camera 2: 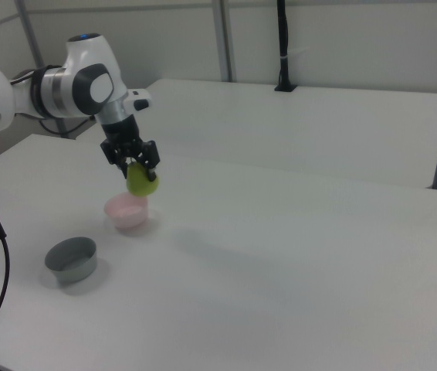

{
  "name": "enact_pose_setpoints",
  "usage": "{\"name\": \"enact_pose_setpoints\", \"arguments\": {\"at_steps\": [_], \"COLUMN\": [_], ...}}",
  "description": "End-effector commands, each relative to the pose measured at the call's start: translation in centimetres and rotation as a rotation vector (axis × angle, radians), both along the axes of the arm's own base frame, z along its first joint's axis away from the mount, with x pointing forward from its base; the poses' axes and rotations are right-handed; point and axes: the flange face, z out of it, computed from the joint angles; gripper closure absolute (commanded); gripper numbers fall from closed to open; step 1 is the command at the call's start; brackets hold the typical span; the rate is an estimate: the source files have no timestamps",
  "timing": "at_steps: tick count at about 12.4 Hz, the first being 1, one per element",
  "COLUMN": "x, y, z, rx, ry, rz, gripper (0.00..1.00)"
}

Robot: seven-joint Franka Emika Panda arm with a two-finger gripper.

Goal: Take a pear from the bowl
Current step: 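Lift the pear up out of the pink bowl, then lower the held pear onto the table beside the pink bowl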

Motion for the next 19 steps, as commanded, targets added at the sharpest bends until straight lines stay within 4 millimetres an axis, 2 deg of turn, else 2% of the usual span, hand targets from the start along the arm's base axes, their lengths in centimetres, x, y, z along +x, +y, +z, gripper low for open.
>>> {"name": "enact_pose_setpoints", "arguments": {"at_steps": [1,4,7,8,10,13,19], "x": [-0.3,0.2,0.6,0.7,1.5,2.5,3.5], "y": [-4.7,-9.5,-12.1,-12.4,-12.4,-12.5,-13.4], "z": [1.5,1.5,0.5,-0.2,-3.0,-5.8,-9.1], "rx": [0.001,-0.019,-0.025,-0.025,-0.027,-0.028,-0.036], "ry": [0.015,0.012,0.006,0.007,0.018,-0.006,-0.03], "rz": [0.006,0.003,-0.011,-0.014,-0.011,-0.007,-0.009], "gripper": [0.41,0.41,0.41,0.41,0.41,0.41,0.36]}}
